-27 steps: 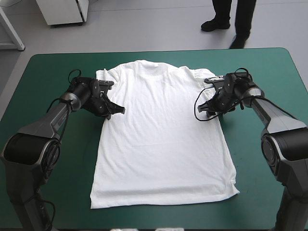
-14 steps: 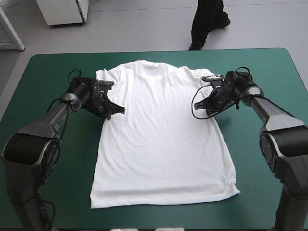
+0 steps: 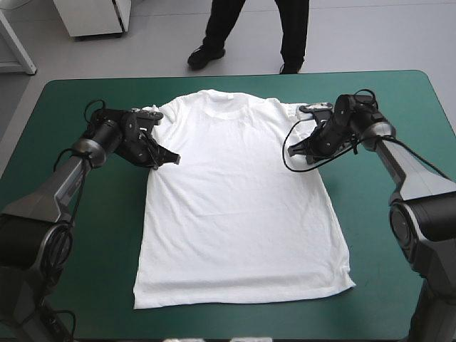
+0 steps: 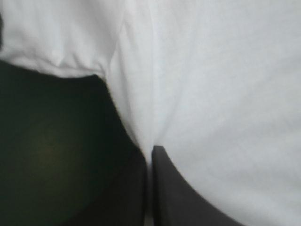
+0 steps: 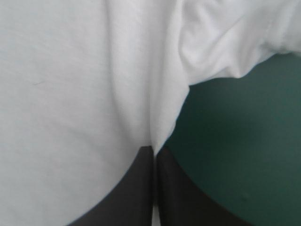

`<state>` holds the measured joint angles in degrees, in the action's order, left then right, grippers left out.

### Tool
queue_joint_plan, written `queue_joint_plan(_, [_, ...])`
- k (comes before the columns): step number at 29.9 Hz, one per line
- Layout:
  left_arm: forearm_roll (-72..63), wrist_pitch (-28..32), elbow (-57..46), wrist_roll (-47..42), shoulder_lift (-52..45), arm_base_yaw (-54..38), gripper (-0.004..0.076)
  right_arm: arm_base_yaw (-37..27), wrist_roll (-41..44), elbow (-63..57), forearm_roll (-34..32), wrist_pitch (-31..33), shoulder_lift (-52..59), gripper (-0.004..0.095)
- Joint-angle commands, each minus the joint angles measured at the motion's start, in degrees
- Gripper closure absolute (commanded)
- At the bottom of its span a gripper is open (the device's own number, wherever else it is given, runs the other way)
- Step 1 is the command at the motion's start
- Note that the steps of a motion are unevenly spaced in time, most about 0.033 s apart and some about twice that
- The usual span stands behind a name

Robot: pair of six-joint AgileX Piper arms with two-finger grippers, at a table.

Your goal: Fold the cloth

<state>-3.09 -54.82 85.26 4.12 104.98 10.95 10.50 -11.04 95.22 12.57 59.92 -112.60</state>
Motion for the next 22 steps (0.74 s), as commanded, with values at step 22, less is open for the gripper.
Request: queue_joint_plan(22, [-11.6,-7.9,19.7,5.1,-28.1,0.2,0.0734,0.0,4.0,3.5,-1.7,-5.7,35.1,0.0923])
